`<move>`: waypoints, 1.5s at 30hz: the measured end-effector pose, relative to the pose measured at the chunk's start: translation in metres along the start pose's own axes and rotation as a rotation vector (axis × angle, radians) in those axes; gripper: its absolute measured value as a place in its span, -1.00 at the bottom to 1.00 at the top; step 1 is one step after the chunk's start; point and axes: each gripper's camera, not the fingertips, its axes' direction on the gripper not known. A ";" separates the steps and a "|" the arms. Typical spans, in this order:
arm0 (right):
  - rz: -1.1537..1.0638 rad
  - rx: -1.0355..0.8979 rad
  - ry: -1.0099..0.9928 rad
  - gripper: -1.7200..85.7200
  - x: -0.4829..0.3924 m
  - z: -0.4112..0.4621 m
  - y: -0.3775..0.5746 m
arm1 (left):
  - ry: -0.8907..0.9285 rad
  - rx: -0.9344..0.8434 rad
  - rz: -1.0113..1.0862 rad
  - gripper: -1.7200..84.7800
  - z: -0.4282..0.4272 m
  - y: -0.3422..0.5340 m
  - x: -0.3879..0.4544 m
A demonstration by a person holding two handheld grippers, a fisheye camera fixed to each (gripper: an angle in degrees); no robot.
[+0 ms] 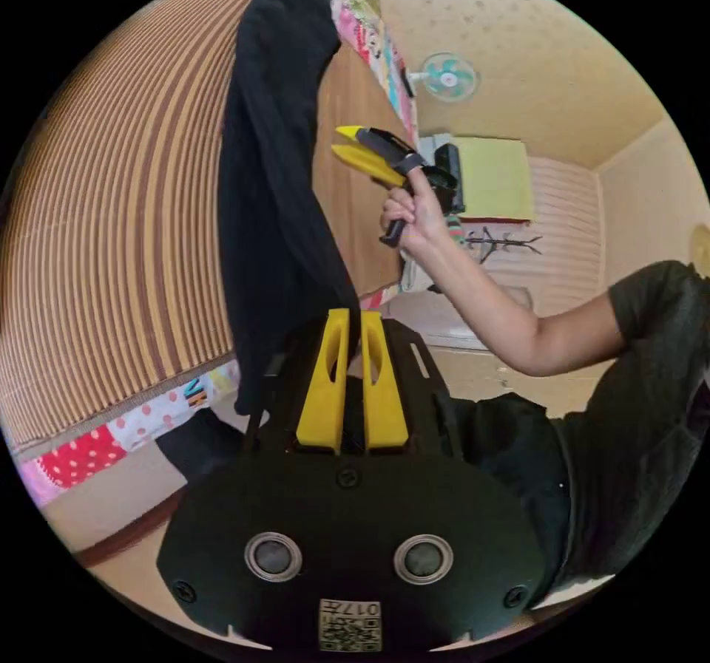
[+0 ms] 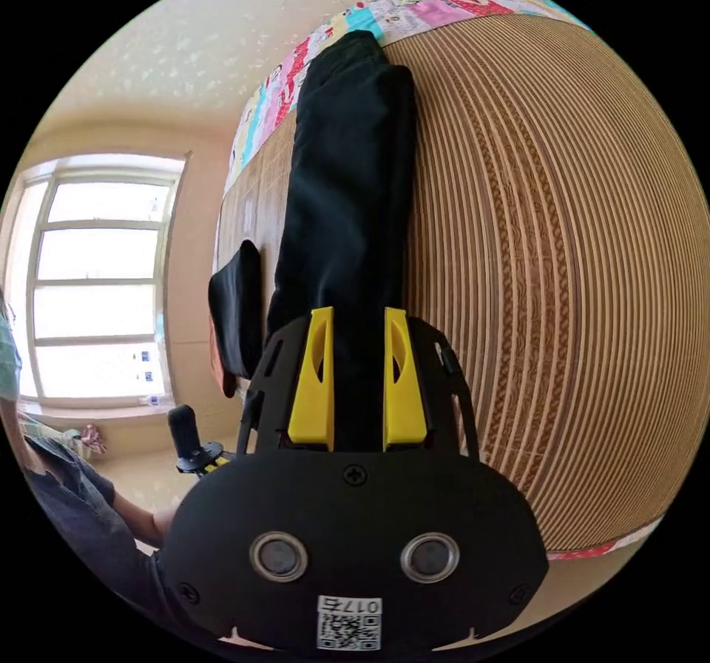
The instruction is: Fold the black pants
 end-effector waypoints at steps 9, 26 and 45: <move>0.179 -0.124 -0.147 -0.84 0.061 0.044 0.060 | -0.330 -0.258 -0.235 -0.88 0.068 0.038 -0.054; 0.179 0.041 -0.241 -0.65 0.173 0.002 0.022 | -0.302 0.051 -0.163 -0.62 0.035 -0.034 -0.037; -0.197 -0.014 -0.646 -0.94 0.129 -0.041 0.049 | 0.121 0.039 0.184 -0.85 0.033 -0.026 0.099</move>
